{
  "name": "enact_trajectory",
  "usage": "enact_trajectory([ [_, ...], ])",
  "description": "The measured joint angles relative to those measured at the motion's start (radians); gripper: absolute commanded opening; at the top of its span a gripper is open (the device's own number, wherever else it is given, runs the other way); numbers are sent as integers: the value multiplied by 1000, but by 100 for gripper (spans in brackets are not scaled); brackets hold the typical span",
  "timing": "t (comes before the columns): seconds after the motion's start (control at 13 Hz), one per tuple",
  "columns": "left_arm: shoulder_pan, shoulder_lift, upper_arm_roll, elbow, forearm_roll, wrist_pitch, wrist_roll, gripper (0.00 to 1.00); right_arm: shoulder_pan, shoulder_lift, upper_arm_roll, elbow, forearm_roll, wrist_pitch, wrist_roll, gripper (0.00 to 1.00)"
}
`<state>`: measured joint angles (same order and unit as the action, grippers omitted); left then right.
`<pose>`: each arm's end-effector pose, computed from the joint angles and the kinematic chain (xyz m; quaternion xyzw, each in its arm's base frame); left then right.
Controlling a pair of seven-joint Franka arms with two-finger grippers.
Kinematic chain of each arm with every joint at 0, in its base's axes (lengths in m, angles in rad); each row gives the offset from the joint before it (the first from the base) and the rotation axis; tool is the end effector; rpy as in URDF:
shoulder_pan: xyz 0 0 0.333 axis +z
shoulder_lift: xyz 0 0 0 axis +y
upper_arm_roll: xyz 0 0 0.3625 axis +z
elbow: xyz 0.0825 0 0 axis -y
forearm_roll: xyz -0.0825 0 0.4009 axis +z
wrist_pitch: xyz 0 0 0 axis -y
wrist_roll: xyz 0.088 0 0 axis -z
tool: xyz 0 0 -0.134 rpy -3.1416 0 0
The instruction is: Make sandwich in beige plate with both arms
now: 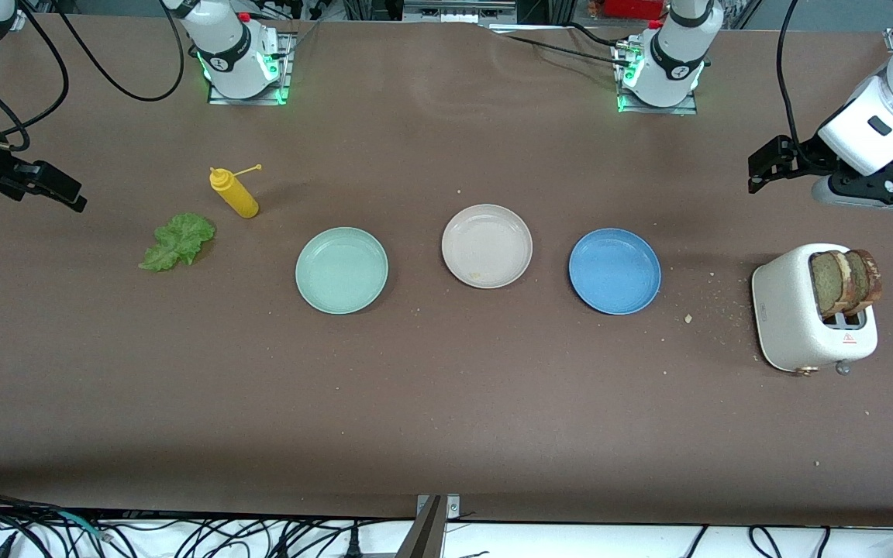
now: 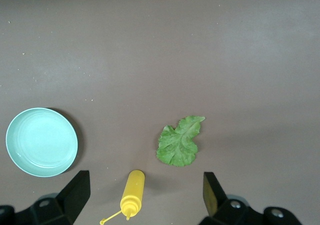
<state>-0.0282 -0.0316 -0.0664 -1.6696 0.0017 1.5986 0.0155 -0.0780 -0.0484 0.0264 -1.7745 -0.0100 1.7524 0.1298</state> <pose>0.5567 -0.0532 0.6159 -0.9983 0.0550 0.0196 0.0027 0.5644 -0.0300 0.5869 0.9959 -0.0897 0.0133 0.0051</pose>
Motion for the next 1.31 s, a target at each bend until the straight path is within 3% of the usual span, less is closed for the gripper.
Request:
enact_trajectory([
  [1.31,1,1,2,0,0,0,-1,100,0,5,0,1,0,-24,0,100],
])
